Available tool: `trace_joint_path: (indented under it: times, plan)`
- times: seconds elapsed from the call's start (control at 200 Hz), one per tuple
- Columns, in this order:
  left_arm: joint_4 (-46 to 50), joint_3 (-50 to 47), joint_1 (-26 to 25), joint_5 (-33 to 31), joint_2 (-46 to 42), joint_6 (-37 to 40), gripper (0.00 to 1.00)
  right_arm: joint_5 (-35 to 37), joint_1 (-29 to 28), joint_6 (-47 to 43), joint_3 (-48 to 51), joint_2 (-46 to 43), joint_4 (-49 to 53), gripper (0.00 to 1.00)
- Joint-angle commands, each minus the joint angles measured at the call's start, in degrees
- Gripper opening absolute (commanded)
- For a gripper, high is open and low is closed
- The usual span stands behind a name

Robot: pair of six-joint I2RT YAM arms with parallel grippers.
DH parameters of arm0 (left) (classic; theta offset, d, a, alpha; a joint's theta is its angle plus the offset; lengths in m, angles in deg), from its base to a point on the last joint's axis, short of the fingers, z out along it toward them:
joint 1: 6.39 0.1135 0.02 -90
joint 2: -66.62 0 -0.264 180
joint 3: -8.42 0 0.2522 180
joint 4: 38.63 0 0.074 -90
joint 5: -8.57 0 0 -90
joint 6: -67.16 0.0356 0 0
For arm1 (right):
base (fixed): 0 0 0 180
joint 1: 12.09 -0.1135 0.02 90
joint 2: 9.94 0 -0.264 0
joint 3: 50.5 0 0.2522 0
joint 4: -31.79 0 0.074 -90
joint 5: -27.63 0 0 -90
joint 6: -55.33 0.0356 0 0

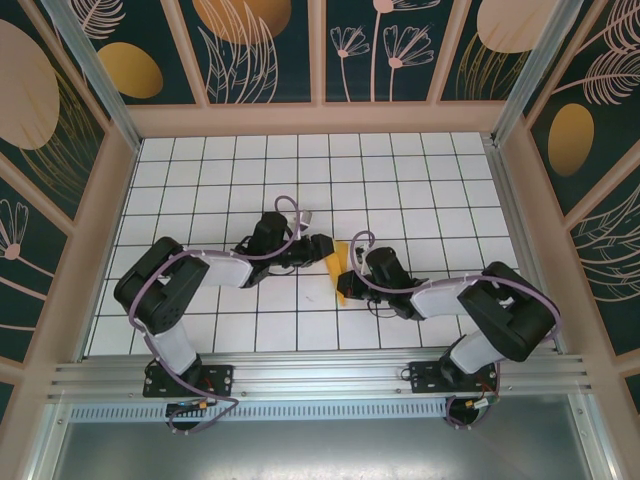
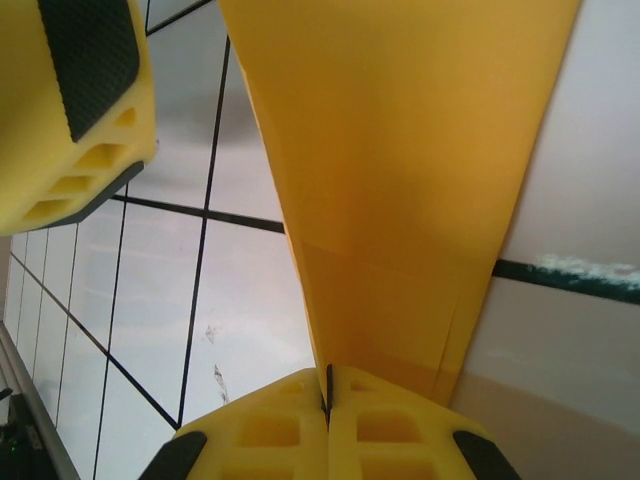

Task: Fold a paper plane with a square sheet of paper (pick it up from the middle)
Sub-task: Fold the wing for the fifth time at the center of the table.

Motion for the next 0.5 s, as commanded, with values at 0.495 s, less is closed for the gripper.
trace_joint_path:
  times: [0.495]
  plan:
    - [-9.3,-0.7,-0.4,4.3,4.4,-2.8,0.47,-5.4,2.4,5.2,-1.1,5.4,-5.2,0.03]
